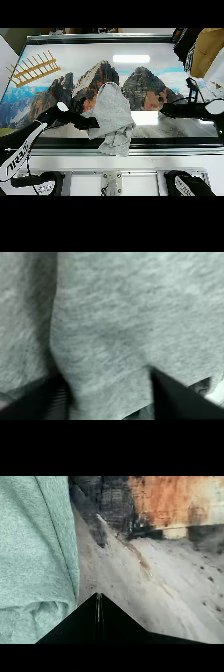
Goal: Fold the clothes and pants, and hang the long-sleeved shirts on hangers.
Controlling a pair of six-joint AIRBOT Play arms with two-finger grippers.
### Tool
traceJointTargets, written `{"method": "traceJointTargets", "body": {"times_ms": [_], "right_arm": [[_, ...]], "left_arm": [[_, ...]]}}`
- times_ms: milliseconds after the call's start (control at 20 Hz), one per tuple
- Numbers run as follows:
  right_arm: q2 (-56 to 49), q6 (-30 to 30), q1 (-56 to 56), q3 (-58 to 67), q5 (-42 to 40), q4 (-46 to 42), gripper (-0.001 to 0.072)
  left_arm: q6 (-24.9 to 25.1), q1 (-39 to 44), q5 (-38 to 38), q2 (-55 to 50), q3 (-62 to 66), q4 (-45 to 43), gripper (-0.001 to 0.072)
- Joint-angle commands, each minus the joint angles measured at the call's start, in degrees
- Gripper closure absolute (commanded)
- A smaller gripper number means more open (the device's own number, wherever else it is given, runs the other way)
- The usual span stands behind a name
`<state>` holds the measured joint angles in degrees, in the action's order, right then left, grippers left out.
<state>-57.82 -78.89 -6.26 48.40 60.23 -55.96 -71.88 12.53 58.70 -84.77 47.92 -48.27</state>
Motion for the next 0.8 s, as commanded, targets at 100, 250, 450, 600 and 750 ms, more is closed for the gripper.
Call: {"method": "traceJointTargets", "body": {"times_ms": [100,250,450,600,750], "right_arm": [[-16.55,5.66,5.38,5.92,-6.40,6.75,0.0670],[-27.23,5.66,7.72,13.88,-7.50,6.75,0.0194],[-39.15,5.62,11.82,23.89,-7.50,6.78,0.0207],[-45.33,5.60,16.04,30.14,-7.50,6.75,0.0207],[-49.46,5.18,19.30,34.27,-7.52,6.75,0.0207]], "left_arm": [[0.48,-1.90,-0.15,0.92,0.04,0.24,0.0699],[0.50,-7.21,-0.17,6.12,0.02,0.24,0.0699],[0.50,-11.08,-0.22,11.10,0.02,0.24,0.0699],[0.48,-11.34,-0.20,12.04,0.04,0.26,0.0699],[0.50,-11.32,-0.22,11.98,0.02,0.26,0.0699]]}}
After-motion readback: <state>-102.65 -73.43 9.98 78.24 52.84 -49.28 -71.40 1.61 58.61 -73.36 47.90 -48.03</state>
